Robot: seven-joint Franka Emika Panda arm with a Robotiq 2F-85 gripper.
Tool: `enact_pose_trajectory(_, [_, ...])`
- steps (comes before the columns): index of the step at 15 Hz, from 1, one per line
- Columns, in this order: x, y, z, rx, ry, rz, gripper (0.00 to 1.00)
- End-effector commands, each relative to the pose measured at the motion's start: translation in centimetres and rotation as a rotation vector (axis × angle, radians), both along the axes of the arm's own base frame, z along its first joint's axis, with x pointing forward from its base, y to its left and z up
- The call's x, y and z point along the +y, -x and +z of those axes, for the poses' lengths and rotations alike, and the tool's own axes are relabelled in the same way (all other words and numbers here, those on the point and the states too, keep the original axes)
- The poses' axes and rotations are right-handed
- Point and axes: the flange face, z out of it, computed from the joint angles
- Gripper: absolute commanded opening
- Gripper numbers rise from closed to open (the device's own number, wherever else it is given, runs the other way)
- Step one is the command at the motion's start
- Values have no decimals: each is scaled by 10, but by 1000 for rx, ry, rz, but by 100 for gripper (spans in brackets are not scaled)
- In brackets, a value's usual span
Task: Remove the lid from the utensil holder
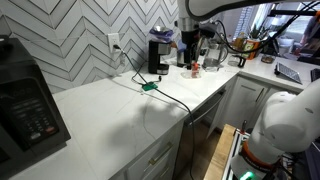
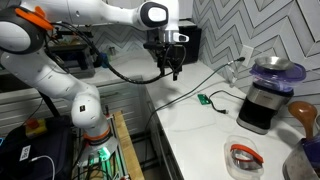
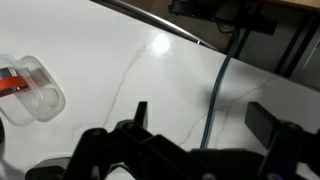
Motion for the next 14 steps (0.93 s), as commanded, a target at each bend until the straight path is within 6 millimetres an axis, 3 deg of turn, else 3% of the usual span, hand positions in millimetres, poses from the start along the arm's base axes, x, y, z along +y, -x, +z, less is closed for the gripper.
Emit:
enact_pose_trajectory(1, [0,0,0,1,0,0,100])
enact_pose_trajectory(14, [-4,-3,3,-14,-23,-34,100])
